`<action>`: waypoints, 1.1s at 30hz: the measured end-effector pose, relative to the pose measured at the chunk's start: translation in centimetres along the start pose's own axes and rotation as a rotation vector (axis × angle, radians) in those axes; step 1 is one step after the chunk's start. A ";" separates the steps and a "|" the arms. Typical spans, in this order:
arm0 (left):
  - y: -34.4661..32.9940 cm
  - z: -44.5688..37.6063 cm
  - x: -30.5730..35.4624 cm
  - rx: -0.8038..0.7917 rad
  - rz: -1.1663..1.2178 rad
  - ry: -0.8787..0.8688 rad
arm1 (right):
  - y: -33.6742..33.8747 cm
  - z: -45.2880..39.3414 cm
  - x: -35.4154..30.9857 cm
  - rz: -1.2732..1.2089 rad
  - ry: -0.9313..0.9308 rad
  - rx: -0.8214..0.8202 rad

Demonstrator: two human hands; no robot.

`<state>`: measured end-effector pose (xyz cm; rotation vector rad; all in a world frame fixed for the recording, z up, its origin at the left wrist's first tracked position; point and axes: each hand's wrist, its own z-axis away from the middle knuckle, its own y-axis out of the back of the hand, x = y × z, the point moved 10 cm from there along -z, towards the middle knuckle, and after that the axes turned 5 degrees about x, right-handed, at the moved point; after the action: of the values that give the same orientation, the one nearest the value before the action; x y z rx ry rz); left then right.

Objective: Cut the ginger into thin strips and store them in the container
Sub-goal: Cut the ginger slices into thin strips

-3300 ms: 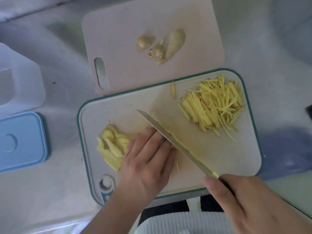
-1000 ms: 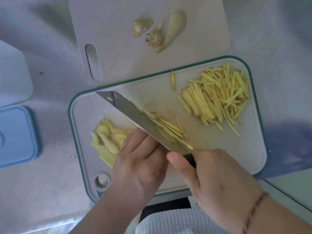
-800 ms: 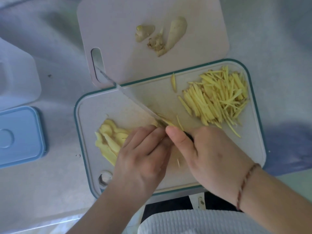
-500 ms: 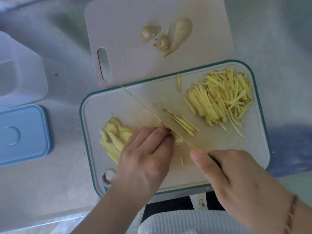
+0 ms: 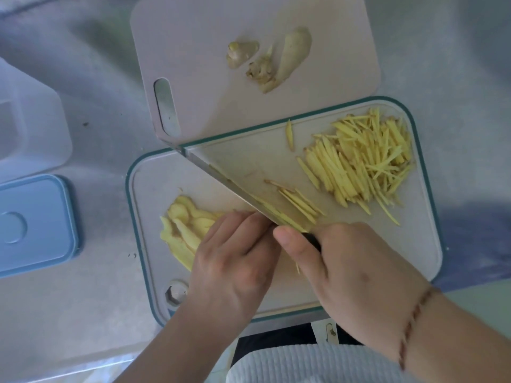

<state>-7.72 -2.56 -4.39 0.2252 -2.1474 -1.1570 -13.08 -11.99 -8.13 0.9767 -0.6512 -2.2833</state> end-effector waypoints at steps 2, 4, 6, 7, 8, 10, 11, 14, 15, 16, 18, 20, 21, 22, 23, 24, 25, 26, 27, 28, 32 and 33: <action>-0.1 0.3 0.0 -0.017 -0.002 0.008 | 0.2 0.6 0.4 -0.017 -0.005 0.006; -0.4 0.6 -0.3 -0.034 -0.020 0.025 | 0.5 2.1 1.5 -0.040 -0.043 -0.015; -0.5 0.8 -0.5 -0.039 -0.017 0.038 | 0.5 3.3 2.4 -0.051 -0.086 -0.033; -0.5 0.9 -0.5 -0.043 -0.015 0.038 | 0.4 3.5 2.7 -0.048 -0.097 -0.038; -0.6 0.9 -0.4 -0.053 -0.013 0.037 | 0.3 3.5 2.7 -0.037 -0.099 -0.040; -0.6 1.0 -0.3 -0.066 -0.013 0.031 | 0.0 2.7 2.2 -0.001 -0.085 -0.035; -0.6 0.9 -0.3 -0.061 -0.009 0.028 | -0.1 2.0 1.7 0.010 -0.068 -0.027; -0.3 0.7 -0.3 -0.038 0.028 0.024 | -0.1 0.8 0.4 0.002 -0.026 -0.004; -0.2 0.6 -0.4 -0.031 0.027 0.028 | -0.1 1.1 0.4 -0.002 -0.020 -0.008; -0.1 0.5 -0.5 -0.025 0.017 0.034 | 0.0 1.6 0.7 -0.014 -0.021 -0.010; 0.1 0.4 -0.7 -0.014 -0.006 0.041 | 0.4 3.1 1.6 -0.065 -0.062 -0.003; 0.0 0.4 -0.7 -0.018 -0.020 0.042 | 0.4 4.0 2.3 -0.091 -0.108 -0.021; -0.1 0.5 -0.6 -0.022 -0.019 0.042 | 0.2 3.9 2.3 -0.077 -0.101 -0.033; -0.2 0.6 -0.6 -0.028 -0.015 0.042 | -0.1 3.4 2.1 -0.058 -0.086 -0.039; -0.2 0.7 -0.6 -0.032 -0.011 0.039 | -0.4 2.7 1.8 -0.047 -0.066 -0.035; -0.2 0.6 -0.5 -0.030 -0.007 0.036 | -0.6 1.9 1.3 -0.049 -0.045 -0.027; -0.1 0.5 -0.5 -0.022 -0.005 0.038 | -0.6 1.3 0.8 -0.056 -0.030 -0.015; 0.0 0.4 -0.6 -0.018 -0.002 0.044 | -0.5 1.0 0.6 -0.063 -0.022 0.001; 0.1 0.4 -0.6 -0.018 -0.001 0.050 | -0.4 1.0 0.5 -0.067 -0.021 0.011; 0.1 0.4 -0.7 -0.019 -0.008 0.054 | -0.3 1.5 0.8 -0.070 -0.029 0.012; -0.1 0.5 -0.7 -0.037 -0.037 0.061 | 0.1 4.1 2.4 -0.099 -0.102 0.035; -0.1 0.5 -0.7 -0.038 -0.031 0.062 | -0.2 3.9 2.5 -0.101 -0.097 0.023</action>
<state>-7.55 -1.94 -5.00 0.2747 -2.0727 -1.1920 -17.51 -12.70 -7.05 0.9331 -0.6842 -2.4290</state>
